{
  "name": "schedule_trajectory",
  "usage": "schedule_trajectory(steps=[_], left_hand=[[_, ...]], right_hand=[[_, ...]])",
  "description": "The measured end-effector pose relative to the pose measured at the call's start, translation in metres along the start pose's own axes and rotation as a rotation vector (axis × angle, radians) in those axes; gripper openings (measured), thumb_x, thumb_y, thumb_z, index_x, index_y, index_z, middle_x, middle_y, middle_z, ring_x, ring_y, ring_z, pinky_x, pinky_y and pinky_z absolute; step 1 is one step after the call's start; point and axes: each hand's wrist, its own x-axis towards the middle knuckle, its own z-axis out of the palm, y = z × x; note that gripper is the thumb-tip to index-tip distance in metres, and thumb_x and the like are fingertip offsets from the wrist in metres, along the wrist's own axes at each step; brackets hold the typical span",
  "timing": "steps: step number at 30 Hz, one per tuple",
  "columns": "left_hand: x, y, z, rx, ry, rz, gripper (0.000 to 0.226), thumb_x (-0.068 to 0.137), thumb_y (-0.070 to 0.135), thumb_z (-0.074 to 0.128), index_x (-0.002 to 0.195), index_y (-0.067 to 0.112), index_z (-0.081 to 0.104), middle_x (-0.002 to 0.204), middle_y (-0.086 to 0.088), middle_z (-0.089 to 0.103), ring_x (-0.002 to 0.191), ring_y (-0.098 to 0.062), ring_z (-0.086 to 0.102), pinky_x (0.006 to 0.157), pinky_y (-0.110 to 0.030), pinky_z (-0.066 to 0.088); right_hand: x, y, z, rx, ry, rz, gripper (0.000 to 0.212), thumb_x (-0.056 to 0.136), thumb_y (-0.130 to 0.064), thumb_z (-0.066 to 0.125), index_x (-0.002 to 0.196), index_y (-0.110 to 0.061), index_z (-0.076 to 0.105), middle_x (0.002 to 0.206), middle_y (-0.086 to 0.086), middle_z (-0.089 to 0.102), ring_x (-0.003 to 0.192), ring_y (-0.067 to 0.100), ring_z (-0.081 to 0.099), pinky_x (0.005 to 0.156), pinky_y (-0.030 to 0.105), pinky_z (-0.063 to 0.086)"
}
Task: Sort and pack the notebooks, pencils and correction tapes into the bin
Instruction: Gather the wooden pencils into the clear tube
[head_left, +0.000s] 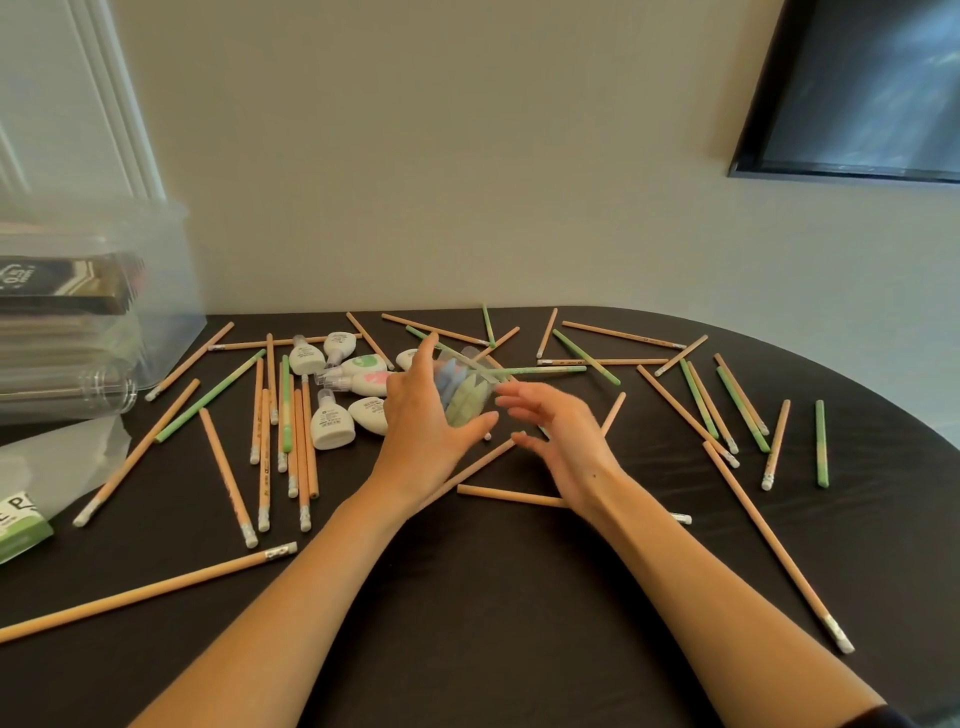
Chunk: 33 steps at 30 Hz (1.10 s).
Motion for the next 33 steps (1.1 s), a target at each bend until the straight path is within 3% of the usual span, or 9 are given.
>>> schedule_trajectory(steps=[4,7,9,12,16,21,24,29,33], left_hand=[[-0.003,0.004,0.001,-0.128,-0.079,0.035,0.092,0.078,0.015,0.072,0.145,0.022,0.009,0.139,-0.002,0.037,0.130,-0.017,0.035,0.106,-0.045,0.036],[-0.003,0.007,0.002,-0.155,-0.086,0.083,0.100,0.076,0.010,0.072,0.146,0.022,0.003,0.144,0.003,0.033,0.127,-0.005,0.031,0.107,-0.045,0.035],[-0.003,0.007,0.002,-0.154,-0.082,0.105,0.099,0.074,0.013,0.074,0.146,0.022,0.006,0.145,0.008,0.030,0.130,-0.004,0.028,0.110,-0.046,0.031],[-0.004,0.005,0.003,-0.138,-0.064,0.125,0.086,0.073,0.020,0.076,0.140,0.021,0.023,0.128,0.019,0.034,0.128,-0.005,0.030,0.110,-0.046,0.029],[-0.003,0.002,0.005,-0.153,-0.061,0.113,0.071,0.072,0.023,0.077,0.127,0.026,0.032,0.130,0.006,0.040,0.125,-0.014,0.038,0.104,-0.044,0.038],[-0.001,-0.003,0.008,-0.149,-0.030,0.117,0.063,0.072,0.027,0.076,0.114,0.033,0.030,0.122,0.007,0.042,0.119,-0.012,0.042,0.096,-0.032,0.043],[0.001,-0.005,0.008,-0.119,-0.015,0.133,0.059,0.071,0.027,0.077,0.108,0.032,0.031,0.111,0.010,0.042,0.108,-0.008,0.044,0.083,-0.014,0.039],[0.002,-0.003,0.010,-0.068,0.024,0.138,0.060,0.069,0.025,0.079,0.109,0.023,0.034,0.108,0.007,0.042,0.107,-0.012,0.045,0.092,-0.034,0.044],[0.000,-0.001,0.013,0.040,0.087,0.179,0.067,0.069,0.025,0.079,0.119,0.012,0.037,0.107,0.010,0.034,0.103,-0.006,0.035,0.095,-0.033,0.039]], right_hand=[[-0.003,0.001,0.006,-0.046,-0.139,-0.048,0.030,0.094,-0.024,0.046,0.115,-0.014,0.065,0.115,0.009,0.062,0.097,0.013,0.056,0.071,0.024,0.044],[-0.003,0.000,0.005,0.000,-0.176,-0.090,0.026,0.094,-0.027,0.047,0.110,-0.024,0.068,0.110,0.004,0.065,0.099,0.015,0.058,0.077,0.027,0.048],[-0.003,0.000,0.004,0.059,-0.208,-0.109,0.026,0.094,-0.026,0.045,0.107,-0.028,0.069,0.103,0.002,0.067,0.095,0.014,0.059,0.079,0.028,0.050],[-0.003,-0.001,0.003,0.138,-0.245,-0.102,0.028,0.096,-0.028,0.044,0.110,-0.027,0.068,0.098,0.006,0.065,0.094,0.016,0.060,0.080,0.028,0.053],[-0.004,-0.003,0.003,0.159,-0.259,-0.094,0.030,0.097,-0.032,0.041,0.109,-0.028,0.068,0.104,0.011,0.065,0.095,0.017,0.061,0.082,0.029,0.053],[-0.005,-0.004,0.005,0.145,-0.223,-0.071,0.032,0.097,-0.037,0.039,0.105,-0.028,0.069,0.114,0.017,0.064,0.104,0.023,0.061,0.088,0.034,0.050],[-0.005,-0.008,0.007,0.081,-0.163,-0.080,0.030,0.095,-0.039,0.043,0.100,-0.027,0.071,0.106,0.012,0.068,0.100,0.020,0.064,0.083,0.030,0.053],[-0.001,-0.016,0.012,0.008,-0.062,-0.110,0.021,0.092,-0.024,0.053,0.089,-0.017,0.072,0.078,-0.002,0.072,0.070,0.006,0.068,0.058,0.016,0.051],[0.002,-0.021,0.014,-0.067,-0.027,-0.147,0.013,0.088,-0.016,0.059,0.084,-0.013,0.071,0.075,0.000,0.072,0.069,0.008,0.069,0.056,0.015,0.050]])
